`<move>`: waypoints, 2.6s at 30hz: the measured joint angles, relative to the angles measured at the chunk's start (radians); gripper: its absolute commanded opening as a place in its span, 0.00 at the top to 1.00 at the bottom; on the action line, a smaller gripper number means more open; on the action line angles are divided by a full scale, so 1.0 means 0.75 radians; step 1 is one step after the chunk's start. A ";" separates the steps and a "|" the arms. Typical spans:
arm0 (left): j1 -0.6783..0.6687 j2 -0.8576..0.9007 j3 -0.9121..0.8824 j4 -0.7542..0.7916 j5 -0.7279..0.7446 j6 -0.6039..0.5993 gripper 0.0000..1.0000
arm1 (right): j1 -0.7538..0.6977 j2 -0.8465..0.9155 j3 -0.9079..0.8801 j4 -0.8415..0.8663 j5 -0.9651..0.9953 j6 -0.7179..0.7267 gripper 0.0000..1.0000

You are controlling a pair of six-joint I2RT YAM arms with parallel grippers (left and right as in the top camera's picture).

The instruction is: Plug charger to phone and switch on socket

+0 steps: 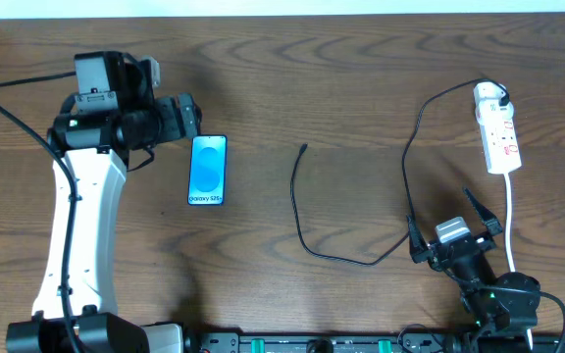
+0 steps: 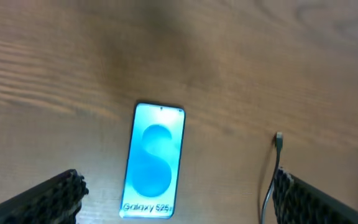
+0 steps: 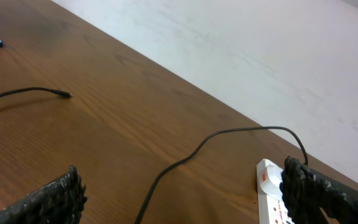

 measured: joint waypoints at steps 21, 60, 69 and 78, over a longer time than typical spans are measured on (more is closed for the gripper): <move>-0.162 0.536 0.145 -0.203 -0.309 -0.184 0.02 | 0.000 0.000 0.000 0.000 0.000 0.000 0.01; -0.232 0.732 0.060 -0.031 -0.359 -0.155 0.02 | 0.000 0.000 0.000 0.000 0.000 0.000 0.01; -0.224 0.767 0.061 -0.031 -0.352 -0.112 0.02 | 0.000 0.000 0.000 0.000 -0.001 0.000 0.01; -0.221 0.768 0.061 -0.031 -0.323 -0.097 0.01 | 0.000 0.000 0.000 0.000 0.000 0.000 0.01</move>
